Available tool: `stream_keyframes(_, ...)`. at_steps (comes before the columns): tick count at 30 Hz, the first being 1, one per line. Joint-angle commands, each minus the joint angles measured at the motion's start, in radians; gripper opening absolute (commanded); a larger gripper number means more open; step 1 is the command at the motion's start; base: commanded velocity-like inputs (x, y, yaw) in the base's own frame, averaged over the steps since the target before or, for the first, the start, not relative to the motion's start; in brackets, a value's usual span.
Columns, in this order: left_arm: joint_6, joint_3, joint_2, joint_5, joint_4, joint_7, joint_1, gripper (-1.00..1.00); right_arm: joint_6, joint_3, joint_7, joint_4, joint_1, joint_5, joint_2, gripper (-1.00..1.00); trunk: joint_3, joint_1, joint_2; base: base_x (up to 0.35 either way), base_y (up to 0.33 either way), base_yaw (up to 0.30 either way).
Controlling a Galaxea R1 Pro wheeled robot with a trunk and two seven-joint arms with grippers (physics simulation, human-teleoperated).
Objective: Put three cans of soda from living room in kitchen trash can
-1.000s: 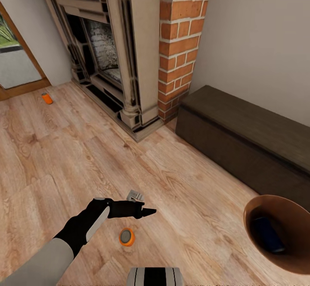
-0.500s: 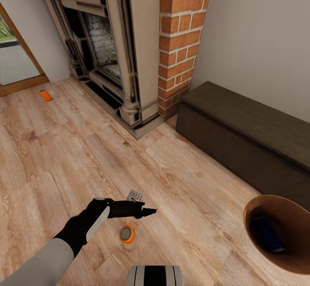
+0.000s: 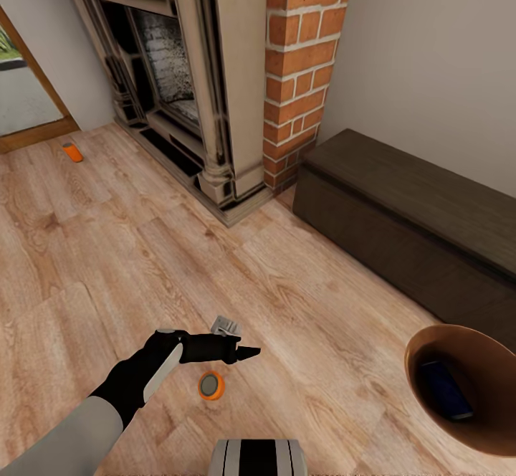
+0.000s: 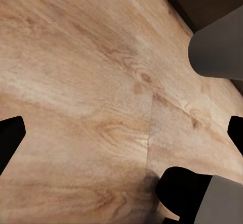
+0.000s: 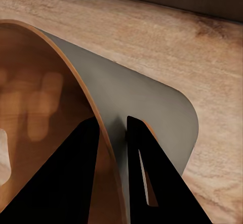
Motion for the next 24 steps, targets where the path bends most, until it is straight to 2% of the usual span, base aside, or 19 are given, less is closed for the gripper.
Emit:
stream_keyframes(1, 0.0, 0.0, 0.0, 0.001, 0.0, 0.0, 0.0, 1.0, 0.005, 0.0, 0.002, 0.0, 0.0, -0.005, 0.0, -1.0, -0.002, 0.0, 0.0, 0.0, 0.0, 0.0)
stream_keyframes(24, 0.0, 0.0, 0.0, 0.001, 0.0, 0.0, 0.0, 1.0, 0.005, 0.0, 0.002, 0.0, 0.0, -0.005, -0.002, -1.0, -0.039, 0.0, 0.0, 0.0, 0.0, 0.0)
